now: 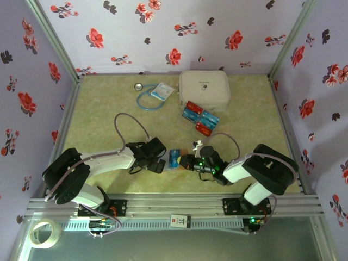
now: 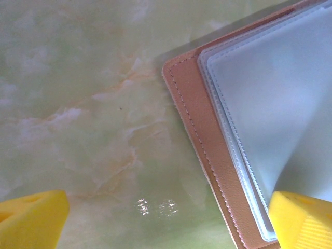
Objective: Put the credit cards into the card holder
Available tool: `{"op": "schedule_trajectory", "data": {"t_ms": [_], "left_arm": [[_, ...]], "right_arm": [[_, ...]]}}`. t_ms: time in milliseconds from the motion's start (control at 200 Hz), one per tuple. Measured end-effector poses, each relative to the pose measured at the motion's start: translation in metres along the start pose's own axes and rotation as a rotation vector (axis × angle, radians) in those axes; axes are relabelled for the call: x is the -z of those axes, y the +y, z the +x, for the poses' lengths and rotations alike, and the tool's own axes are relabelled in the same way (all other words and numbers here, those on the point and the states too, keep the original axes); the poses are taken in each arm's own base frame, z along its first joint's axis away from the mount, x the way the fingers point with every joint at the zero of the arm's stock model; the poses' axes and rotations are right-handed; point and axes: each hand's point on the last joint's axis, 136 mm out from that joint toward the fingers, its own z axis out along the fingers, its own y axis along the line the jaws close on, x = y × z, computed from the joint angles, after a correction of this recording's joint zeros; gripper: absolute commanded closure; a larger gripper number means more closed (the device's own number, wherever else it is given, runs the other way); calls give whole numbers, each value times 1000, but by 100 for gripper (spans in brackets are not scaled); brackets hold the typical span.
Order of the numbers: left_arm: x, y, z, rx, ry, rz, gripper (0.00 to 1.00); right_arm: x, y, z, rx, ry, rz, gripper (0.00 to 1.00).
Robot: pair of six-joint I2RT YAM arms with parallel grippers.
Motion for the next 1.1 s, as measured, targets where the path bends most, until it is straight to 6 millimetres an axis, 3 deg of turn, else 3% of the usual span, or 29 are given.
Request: {"op": "schedule_trajectory", "data": {"t_ms": [900,1100], "left_arm": [[0,0,0,0,0,-1,0],[0,1,-1,0,-3,-7,0]], "right_arm": [[-10,-9,10,-12,40,-19,100],[-16,0,9,-23,51,-53,78]]}}
